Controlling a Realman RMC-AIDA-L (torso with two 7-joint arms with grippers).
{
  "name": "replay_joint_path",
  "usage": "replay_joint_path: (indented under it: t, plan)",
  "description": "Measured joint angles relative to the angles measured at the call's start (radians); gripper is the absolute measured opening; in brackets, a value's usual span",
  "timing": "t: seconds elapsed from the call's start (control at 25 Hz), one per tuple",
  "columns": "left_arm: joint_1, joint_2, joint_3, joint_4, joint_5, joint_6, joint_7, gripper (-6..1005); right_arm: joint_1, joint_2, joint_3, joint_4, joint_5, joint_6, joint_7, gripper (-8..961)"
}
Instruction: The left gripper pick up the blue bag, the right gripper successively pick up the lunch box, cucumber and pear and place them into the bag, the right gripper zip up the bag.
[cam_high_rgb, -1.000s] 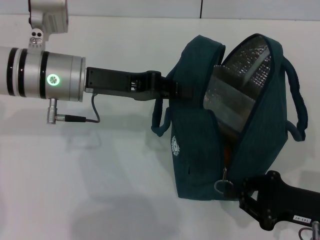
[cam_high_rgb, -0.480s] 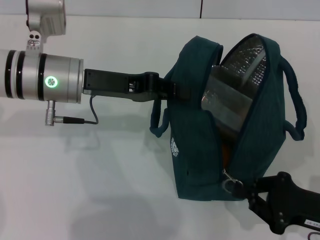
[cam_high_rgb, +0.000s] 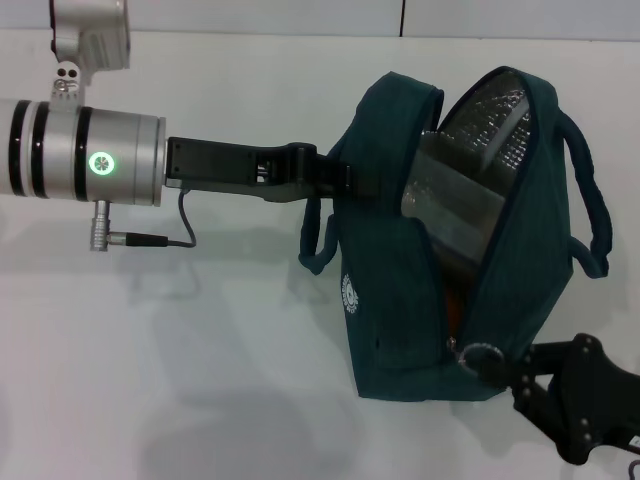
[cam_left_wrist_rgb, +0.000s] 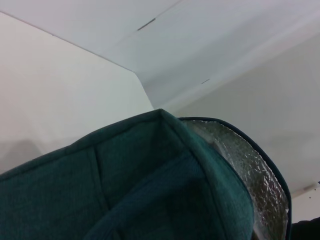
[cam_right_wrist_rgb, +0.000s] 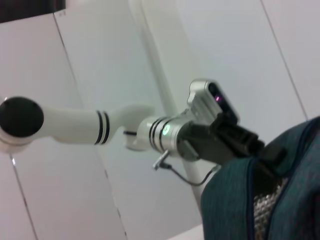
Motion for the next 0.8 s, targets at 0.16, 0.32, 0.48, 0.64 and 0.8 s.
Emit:
replay_joint_path:
  t: [0.16,0.32,0.48,0.64,0.8]
  plan:
    - [0.002,0.000,-0.001,0.000,0.000,-0.001,0.001,163,-0.008,0.000,0.002,0.001,0.031,-0.007,0.003,16]
    - [0.004,0.000,-0.002,-0.005,0.000,-0.004,0.007,168,-0.017,-0.001,0.017,0.002,0.040,-0.009,0.002,16]
    - [0.000,0.000,-0.003,-0.019,-0.003,-0.005,0.028,172,-0.017,0.000,0.023,0.002,0.067,-0.017,0.000,16]
    - [0.009,0.000,-0.005,-0.023,-0.032,-0.005,0.064,176,-0.009,0.002,0.024,0.002,0.115,-0.044,-0.007,16]
    - [0.022,0.000,-0.005,-0.023,-0.052,-0.005,0.087,180,0.002,0.003,0.023,0.002,0.137,-0.068,-0.010,16]
